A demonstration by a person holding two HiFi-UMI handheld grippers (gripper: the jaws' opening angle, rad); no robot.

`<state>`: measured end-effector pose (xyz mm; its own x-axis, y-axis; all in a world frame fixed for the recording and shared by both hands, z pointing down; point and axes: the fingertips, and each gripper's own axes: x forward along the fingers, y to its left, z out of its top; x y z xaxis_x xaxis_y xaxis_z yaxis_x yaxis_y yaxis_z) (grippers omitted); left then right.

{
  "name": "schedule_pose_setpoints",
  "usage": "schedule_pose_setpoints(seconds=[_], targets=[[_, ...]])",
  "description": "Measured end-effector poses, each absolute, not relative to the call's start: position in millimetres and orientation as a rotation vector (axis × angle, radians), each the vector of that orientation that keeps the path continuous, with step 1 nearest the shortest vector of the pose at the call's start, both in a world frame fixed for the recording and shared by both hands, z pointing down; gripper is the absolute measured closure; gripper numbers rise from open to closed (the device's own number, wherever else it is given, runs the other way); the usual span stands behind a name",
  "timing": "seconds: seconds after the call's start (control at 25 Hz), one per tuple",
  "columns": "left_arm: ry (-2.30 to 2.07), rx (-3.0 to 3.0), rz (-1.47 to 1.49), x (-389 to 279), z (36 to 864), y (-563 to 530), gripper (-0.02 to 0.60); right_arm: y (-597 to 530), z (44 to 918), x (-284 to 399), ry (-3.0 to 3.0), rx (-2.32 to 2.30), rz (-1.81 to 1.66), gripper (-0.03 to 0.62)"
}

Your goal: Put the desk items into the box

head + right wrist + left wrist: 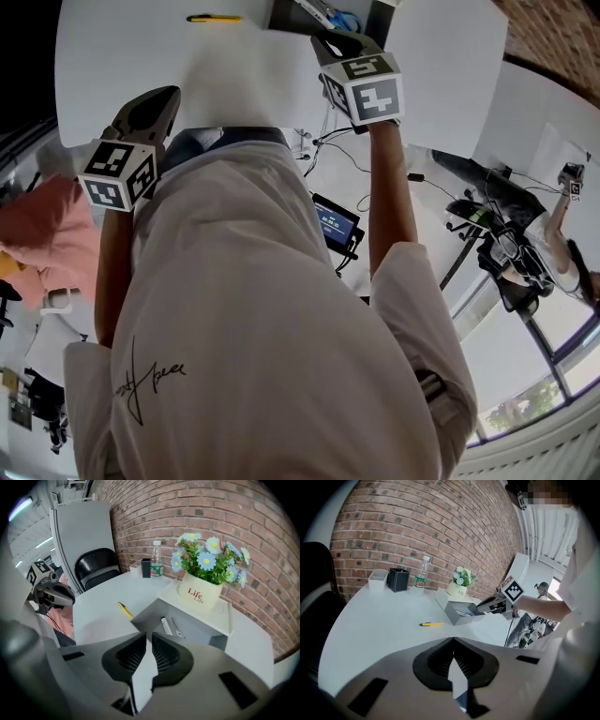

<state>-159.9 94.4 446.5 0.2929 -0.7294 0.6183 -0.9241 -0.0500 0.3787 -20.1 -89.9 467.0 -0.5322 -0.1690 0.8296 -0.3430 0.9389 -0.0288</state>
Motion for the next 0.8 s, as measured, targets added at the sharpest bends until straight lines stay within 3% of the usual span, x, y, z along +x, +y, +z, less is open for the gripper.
schedule_pose_setpoints(seconds=[0.8], targets=[[-1.39, 2.012, 0.311, -144, 404, 146, 0.575, 32, 420, -22, -2.189, 0.475, 0.256, 0.549]])
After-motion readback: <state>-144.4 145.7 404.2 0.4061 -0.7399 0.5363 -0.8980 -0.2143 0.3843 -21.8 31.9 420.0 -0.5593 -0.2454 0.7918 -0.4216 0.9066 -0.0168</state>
